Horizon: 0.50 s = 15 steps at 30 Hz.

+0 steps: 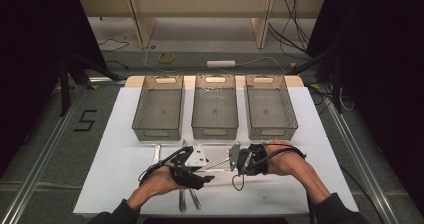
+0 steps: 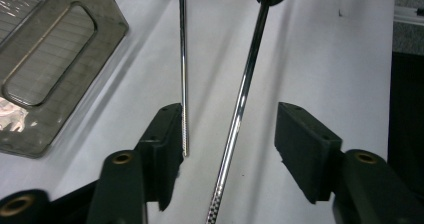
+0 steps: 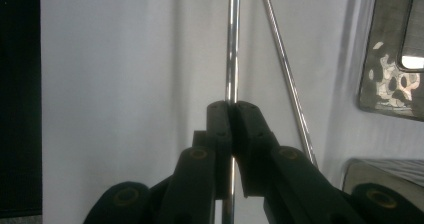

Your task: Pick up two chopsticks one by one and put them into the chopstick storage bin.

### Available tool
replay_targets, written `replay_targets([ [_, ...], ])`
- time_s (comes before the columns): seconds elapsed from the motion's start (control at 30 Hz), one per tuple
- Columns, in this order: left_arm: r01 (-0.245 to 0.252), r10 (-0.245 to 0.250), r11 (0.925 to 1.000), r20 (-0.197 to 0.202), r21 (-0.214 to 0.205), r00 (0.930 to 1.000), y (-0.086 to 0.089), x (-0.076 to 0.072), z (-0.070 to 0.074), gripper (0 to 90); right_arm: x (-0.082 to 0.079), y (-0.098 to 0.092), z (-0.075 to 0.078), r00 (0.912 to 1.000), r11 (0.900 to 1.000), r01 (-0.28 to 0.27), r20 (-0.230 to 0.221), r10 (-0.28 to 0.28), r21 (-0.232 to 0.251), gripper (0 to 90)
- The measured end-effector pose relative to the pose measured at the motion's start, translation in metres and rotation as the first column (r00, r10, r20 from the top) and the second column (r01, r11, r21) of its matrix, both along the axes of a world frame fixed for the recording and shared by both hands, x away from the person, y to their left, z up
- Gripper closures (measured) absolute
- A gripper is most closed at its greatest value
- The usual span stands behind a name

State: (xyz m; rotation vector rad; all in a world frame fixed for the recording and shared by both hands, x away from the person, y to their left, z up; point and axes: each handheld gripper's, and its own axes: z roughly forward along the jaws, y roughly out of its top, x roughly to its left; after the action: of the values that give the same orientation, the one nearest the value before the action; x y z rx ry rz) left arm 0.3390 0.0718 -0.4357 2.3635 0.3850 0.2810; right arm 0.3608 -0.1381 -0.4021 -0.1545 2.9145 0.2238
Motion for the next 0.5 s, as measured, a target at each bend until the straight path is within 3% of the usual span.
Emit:
replay_targets([
  [0.33, 0.050, -0.050, 0.9978, -0.007, 0.044, 0.9987, -0.0045, -0.0009, 0.0026, 62.6, -0.0040, 0.0074, 0.0003, 0.9997, 0.9996, -0.025, 0.003, 0.025, -0.012, 86.0],
  [0.5, 0.069, -0.068, 0.9966, -0.027, 0.044, 0.9973, -0.0068, -0.0016, 0.0032, 71.1, -0.0040, 0.0092, 0.0014, 0.9992, 0.9991, -0.039, 0.005, 0.039, -0.016, 86.0],
])
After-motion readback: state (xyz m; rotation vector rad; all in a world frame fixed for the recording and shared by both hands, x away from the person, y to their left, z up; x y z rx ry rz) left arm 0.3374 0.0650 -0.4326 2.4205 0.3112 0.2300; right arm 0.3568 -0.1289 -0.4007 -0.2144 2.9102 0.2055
